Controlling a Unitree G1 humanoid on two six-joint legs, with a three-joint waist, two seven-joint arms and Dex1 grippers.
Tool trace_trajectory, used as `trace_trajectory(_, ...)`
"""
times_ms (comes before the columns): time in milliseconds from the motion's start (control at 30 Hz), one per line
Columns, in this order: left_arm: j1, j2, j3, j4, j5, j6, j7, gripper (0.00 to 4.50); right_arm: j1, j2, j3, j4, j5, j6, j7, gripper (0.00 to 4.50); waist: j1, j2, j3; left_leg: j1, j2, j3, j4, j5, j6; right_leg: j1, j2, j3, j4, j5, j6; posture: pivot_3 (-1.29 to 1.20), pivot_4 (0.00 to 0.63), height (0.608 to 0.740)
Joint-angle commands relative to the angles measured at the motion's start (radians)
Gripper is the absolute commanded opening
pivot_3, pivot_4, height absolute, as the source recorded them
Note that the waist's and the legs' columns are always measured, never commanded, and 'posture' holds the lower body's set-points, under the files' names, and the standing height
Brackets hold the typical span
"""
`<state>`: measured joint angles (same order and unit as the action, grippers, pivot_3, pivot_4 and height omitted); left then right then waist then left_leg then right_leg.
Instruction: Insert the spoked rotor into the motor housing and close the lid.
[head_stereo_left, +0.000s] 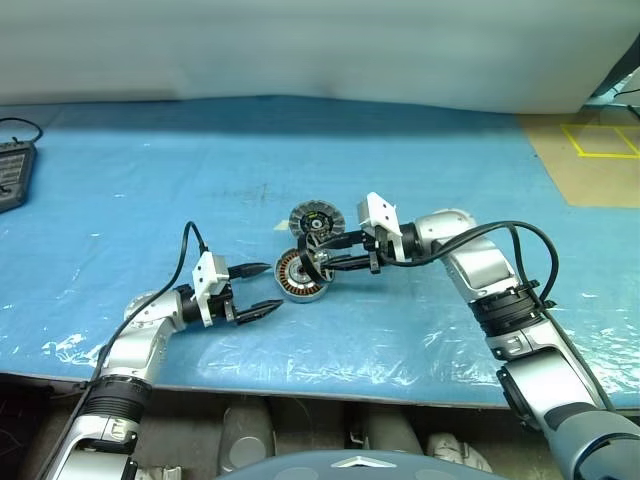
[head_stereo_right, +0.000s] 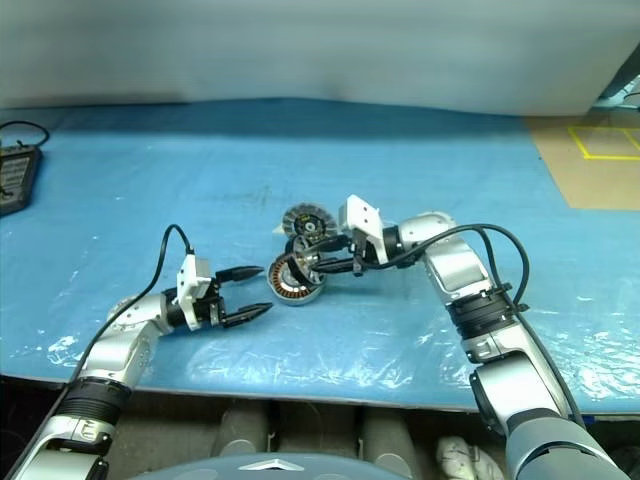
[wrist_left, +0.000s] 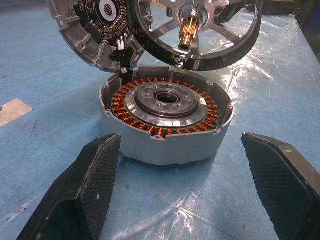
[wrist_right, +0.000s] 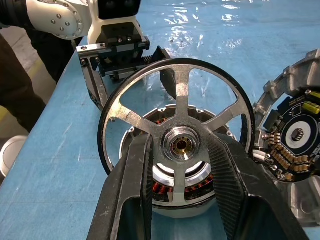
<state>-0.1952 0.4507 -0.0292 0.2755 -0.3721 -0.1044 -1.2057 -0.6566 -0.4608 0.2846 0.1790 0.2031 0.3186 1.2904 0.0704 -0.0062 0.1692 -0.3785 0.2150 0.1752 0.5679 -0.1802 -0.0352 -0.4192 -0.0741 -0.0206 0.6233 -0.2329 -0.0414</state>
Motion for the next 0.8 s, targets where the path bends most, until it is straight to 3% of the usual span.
trace_trajectory(33, 0.002, 0.001, 0.014, -0.029, -0.009, -0.012, 0.003, 4.07, -0.026, 0.004, 0.001, -0.011, 0.004, -0.023, 0.009, 1.41, 0.0, 0.0, 0.0, 0.0, 0.0, 0.0, 0.0, 0.0, 0.0, 0.0, 0.0, 0.0, 0.0, 0.0, 0.0, 0.0, 0.15, 0.74)
trace_trajectory(800, 0.0, -0.001, 0.014, -0.021, -0.008, -0.013, 0.005, 4.07, -0.034, 0.008, 0.018, 0.036, -0.042, -0.078, -0.002, 1.41, 0.0, 0.0, 0.0, 0.0, 0.0, 0.0, 0.001, 0.0, 0.0, 0.0, 0.0, 0.0, 0.001, 0.0, 0.0, 0.0, 0.15, 0.74)
